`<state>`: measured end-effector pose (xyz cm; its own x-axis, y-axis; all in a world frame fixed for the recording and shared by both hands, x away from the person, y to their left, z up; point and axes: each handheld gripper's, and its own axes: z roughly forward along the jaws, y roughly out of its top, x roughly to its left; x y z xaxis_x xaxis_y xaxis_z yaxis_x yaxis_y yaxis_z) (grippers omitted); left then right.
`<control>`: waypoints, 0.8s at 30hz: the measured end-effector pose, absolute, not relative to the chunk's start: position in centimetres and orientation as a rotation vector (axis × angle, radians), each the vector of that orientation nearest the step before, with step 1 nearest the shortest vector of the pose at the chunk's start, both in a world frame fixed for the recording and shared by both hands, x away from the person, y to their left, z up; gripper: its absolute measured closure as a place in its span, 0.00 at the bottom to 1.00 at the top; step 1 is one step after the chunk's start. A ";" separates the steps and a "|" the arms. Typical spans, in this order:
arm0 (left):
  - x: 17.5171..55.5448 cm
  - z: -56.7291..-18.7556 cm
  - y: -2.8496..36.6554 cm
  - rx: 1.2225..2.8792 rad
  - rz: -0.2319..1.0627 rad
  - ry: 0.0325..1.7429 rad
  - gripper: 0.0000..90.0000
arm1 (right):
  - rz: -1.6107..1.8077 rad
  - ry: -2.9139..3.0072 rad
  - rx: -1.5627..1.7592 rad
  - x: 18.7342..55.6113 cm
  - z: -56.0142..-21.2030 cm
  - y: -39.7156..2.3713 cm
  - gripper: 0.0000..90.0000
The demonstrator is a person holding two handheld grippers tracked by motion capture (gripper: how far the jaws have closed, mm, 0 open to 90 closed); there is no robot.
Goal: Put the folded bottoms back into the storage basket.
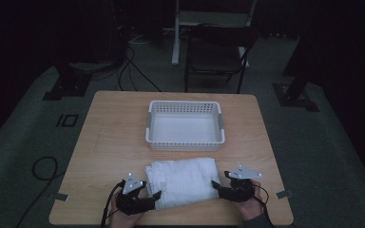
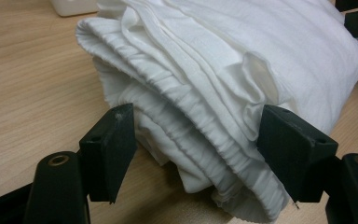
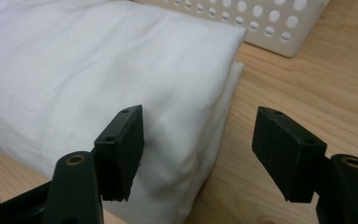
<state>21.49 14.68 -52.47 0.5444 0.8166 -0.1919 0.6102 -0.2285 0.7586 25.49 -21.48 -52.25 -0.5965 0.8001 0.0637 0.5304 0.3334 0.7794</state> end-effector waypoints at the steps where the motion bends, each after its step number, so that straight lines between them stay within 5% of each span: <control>1: 21.5 -52.5 14.7 1.943 0.312 1.159 0.31 | 1.132 2.273 1.180 25.5 -52.3 -21.4 0.38; 24: 24.7 -53.1 14.3 1.948 0.374 1.207 0.34 | 1.118 2.289 1.232 26.9 -53.3 -21.2 0.38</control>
<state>24.71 14.27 -53.14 0.5014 0.8516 -0.1526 0.6162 -0.2277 0.7539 26.89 -21.20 -53.27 -0.5818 0.8086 0.0877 0.5665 0.3254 0.7571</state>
